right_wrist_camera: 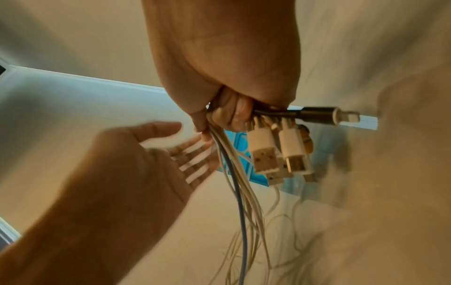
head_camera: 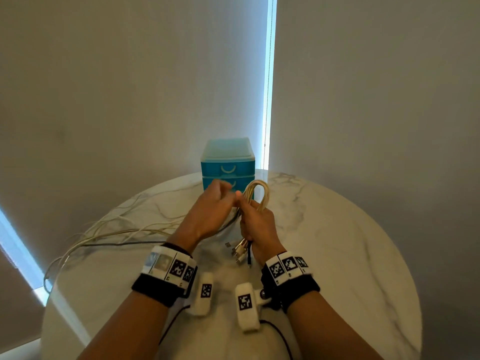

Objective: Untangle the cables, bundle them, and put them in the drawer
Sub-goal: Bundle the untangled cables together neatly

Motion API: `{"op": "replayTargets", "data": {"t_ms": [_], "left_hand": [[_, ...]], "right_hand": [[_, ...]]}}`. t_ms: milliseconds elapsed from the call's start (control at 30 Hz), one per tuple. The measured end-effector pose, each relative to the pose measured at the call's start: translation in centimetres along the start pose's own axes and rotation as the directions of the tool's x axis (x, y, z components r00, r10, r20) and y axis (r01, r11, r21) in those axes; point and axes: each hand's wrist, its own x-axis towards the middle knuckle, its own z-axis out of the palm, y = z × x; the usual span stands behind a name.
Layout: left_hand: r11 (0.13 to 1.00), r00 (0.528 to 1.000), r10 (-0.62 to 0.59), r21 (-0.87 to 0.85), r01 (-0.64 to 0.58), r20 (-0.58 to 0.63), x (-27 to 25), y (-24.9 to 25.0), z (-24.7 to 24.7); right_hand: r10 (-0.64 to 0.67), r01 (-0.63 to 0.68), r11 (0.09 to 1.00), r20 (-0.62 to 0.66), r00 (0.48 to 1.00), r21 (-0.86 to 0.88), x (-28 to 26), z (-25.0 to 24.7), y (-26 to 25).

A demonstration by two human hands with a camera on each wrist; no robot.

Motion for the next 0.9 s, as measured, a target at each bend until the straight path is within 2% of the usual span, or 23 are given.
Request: {"op": "replayTargets", "data": {"t_ms": [33,67,167,300,367,433,567,733,900], "left_hand": [[0.997,0.997,0.067,-0.022,-0.068,-0.032,0.2,1.1,-0.2],[0.99,0.99,0.14,0.028,-0.139,-0.023,0.4,2.2,-0.4],[0.88,0.96,0.253,0.384,-0.28,0.121,1.6,5.4,-0.7],[0.703,0.937,0.309,0.625,-0.34,0.161,2.9,8.0,-0.5],[0.587,0.936,0.313,0.742,-0.325,0.162,3.1,9.0,-0.4],[0.529,0.93,0.342,0.79,-0.309,0.134,3.3,9.7,-0.4],[0.573,0.92,0.38,0.755,-0.318,0.099,3.3,9.5,-0.1],[0.656,0.917,0.394,0.681,-0.324,0.056,3.0,8.6,-0.3],[0.683,0.907,0.418,0.642,-0.348,0.047,3.0,8.0,-0.6]], "right_hand": [[-0.006,0.006,1.0,-0.004,1.0,-0.013,0.1,0.1,0.1],[-0.014,0.014,1.0,-0.008,1.0,-0.025,0.3,0.1,0.1],[-0.023,0.021,0.998,-0.027,0.999,-0.054,0.5,0.1,0.3],[-0.1,0.096,0.987,-0.027,0.995,-0.133,0.2,0.3,-0.1],[-0.139,0.137,0.98,-0.007,0.99,-0.145,-0.2,0.5,-0.3],[-0.144,0.144,0.982,0.008,0.99,-0.124,-0.5,0.6,-0.5],[-0.109,0.109,0.987,0.005,0.994,-0.116,-0.1,0.4,-0.3],[-0.009,0.018,0.99,0.061,0.998,-0.14,-0.3,0.5,0.4],[-0.085,0.106,0.964,0.095,0.992,-0.244,0.0,0.8,0.9]]}}
